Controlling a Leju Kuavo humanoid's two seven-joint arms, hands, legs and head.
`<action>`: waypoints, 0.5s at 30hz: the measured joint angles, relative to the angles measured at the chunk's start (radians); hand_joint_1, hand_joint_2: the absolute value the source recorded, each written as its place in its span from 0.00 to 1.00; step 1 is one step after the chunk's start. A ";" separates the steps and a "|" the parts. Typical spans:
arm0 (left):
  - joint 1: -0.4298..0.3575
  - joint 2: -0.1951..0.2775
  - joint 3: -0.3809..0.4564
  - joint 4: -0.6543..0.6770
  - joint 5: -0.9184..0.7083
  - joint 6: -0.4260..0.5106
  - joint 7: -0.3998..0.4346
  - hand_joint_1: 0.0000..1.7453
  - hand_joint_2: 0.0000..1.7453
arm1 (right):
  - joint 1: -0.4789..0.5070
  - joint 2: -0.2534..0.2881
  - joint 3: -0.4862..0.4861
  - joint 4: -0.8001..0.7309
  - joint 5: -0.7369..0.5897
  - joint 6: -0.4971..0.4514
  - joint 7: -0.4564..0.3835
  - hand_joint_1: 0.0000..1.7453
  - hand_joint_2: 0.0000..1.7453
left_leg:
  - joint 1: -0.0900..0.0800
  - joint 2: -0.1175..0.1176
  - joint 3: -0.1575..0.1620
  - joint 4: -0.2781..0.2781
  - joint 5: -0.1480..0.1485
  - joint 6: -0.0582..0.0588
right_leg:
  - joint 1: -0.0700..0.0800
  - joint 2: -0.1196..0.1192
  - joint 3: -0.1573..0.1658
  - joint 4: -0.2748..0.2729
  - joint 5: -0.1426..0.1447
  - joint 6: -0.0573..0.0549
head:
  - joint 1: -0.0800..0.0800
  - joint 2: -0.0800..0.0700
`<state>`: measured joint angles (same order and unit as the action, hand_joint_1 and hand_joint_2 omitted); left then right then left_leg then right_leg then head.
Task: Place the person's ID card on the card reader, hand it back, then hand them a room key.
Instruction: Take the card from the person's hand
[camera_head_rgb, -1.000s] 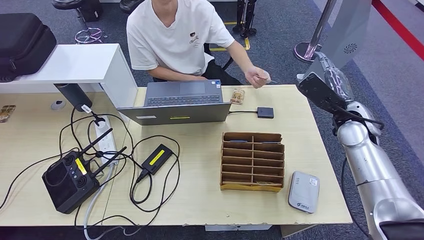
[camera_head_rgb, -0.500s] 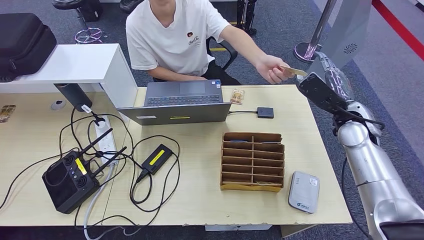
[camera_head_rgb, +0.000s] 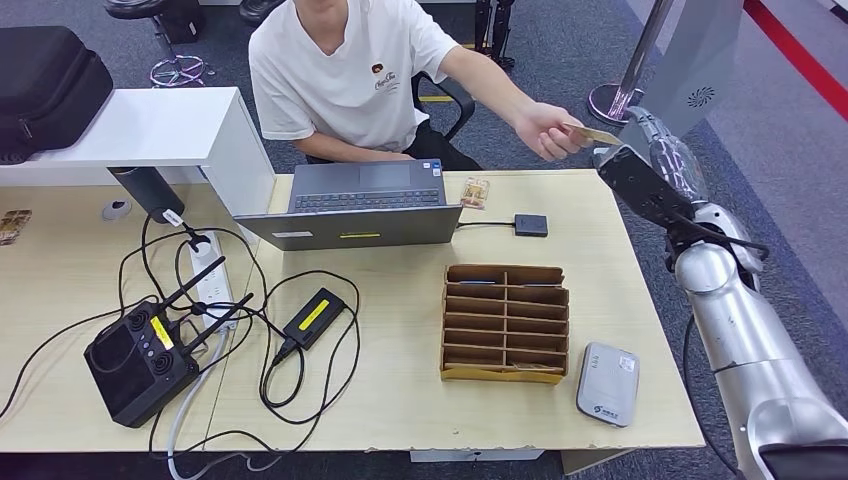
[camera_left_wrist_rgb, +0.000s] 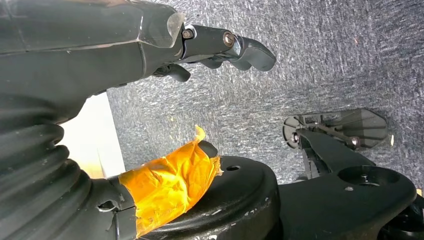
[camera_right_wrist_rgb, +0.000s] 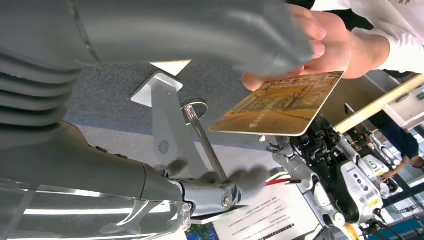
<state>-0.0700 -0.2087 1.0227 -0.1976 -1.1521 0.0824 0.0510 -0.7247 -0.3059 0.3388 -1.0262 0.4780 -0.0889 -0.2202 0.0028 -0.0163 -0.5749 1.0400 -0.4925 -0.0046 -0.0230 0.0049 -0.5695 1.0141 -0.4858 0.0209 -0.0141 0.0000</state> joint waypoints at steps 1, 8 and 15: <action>0.000 0.000 0.000 0.000 0.000 0.000 0.000 0.00 1.00 | 0.000 0.000 0.000 0.000 0.000 0.000 0.000 0.53 1.00 | 0.000 0.000 0.000 0.000 0.000 0.000 | 0.000 0.000 0.000 0.000 0.000 0.000 | 0.000 0.000; 0.000 0.000 0.000 0.000 0.000 0.000 0.001 0.00 1.00 | 0.006 0.000 0.000 0.000 0.000 0.000 -0.004 0.00 1.00 | 0.000 0.000 0.000 0.000 0.000 0.000 | 0.000 0.000 0.000 0.000 0.000 0.000 | 0.000 0.000; 0.000 0.000 0.000 0.000 -0.003 0.000 0.002 0.00 1.00 | 0.010 0.000 0.000 -0.003 0.001 -0.001 -0.004 0.00 0.75 | 0.000 0.000 0.000 0.000 0.000 0.000 | 0.000 0.000 0.000 0.000 0.000 0.000 | 0.000 0.000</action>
<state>-0.0700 -0.2087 1.0229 -0.1976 -1.1553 0.0824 0.0531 -0.7144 -0.3059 0.3388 -1.0288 0.4793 -0.0896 -0.2239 0.0028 -0.0163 -0.5749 1.0400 -0.4925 -0.0046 -0.0230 0.0049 -0.5694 1.0141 -0.4858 0.0209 -0.0141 0.0000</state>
